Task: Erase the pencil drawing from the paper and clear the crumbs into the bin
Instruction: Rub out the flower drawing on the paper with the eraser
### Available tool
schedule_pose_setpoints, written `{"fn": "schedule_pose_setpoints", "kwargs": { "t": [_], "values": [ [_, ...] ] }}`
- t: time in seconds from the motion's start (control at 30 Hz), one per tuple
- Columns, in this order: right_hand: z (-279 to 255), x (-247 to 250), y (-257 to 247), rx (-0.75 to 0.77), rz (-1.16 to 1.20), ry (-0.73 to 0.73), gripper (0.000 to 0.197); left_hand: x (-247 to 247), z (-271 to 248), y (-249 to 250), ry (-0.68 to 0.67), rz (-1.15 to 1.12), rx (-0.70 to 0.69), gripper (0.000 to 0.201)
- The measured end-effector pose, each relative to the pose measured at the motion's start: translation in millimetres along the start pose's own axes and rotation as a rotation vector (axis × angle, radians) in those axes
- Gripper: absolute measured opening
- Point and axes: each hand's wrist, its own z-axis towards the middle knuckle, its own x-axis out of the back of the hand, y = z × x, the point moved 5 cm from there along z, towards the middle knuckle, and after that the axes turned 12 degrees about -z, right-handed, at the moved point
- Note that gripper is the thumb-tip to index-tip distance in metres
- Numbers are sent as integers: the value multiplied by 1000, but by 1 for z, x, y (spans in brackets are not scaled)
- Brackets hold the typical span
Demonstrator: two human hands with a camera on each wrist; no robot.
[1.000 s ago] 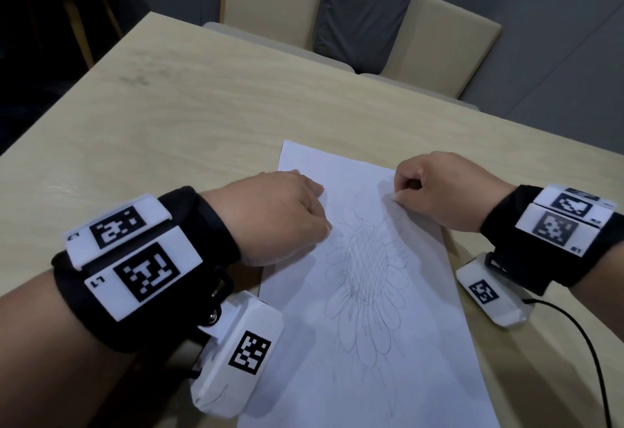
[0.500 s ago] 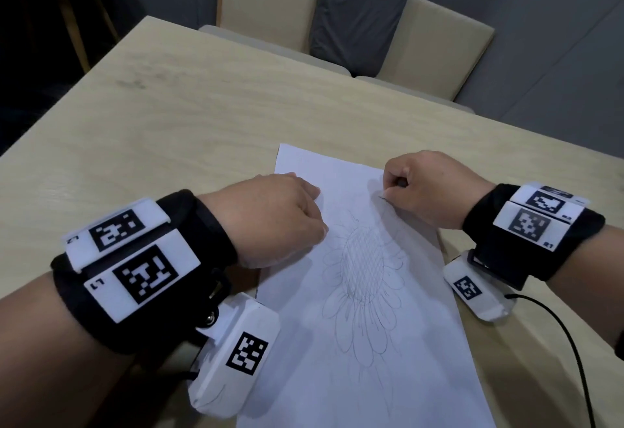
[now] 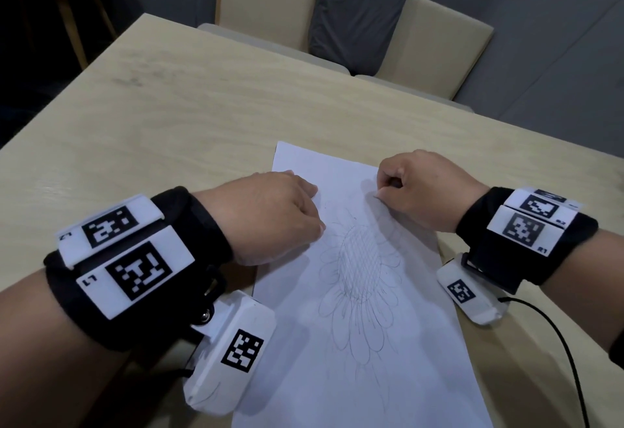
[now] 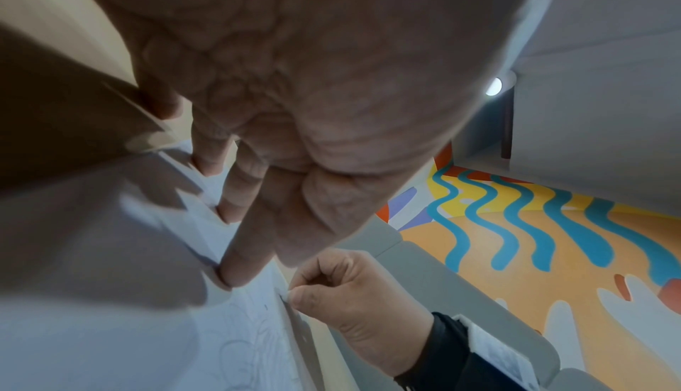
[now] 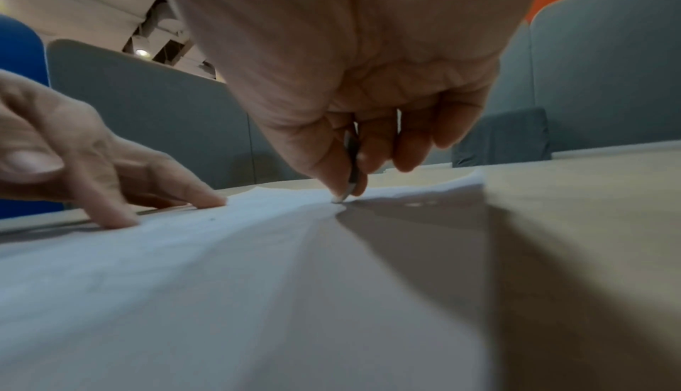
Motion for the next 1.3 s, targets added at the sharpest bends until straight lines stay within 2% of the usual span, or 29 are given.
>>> {"fn": "schedule_pose_setpoints", "kwargs": {
  "t": [0.13, 0.3, 0.53, 0.73, 0.87, 1.0, 1.2, 1.3],
  "values": [
    [-6, 1, 14, -36, -18, -8, 18, 0, 0, 0, 5, 4, 6, 33],
    [-21, -2, 7, 14, 17, -81, 18, 1, 1, -2, 43, 0, 17, 34],
    [-8, -1, 13, -36, -9, 5, 19, 1, 2, -1, 73, -24, 10, 35],
    [-23, -1, 4, 27, 10, -78, 17, 1, 1, -2, 79, -33, 14, 33],
    [-4, 1, 9, -15, -11, -15, 16, 1, 1, -1, 65, -14, 9, 35],
    [5, 0, 0, 6, -1, 18, 16, 1, 0, -1, 55, -22, 2, 35],
    [-11, 2, 10, -15, -3, -13, 17, 1, -1, 0, 56, -24, 12, 34],
    [-26, 0, -1, 34, 26, -64, 16, 1, -1, -1, 59, -10, 11, 33]
  ]
}}
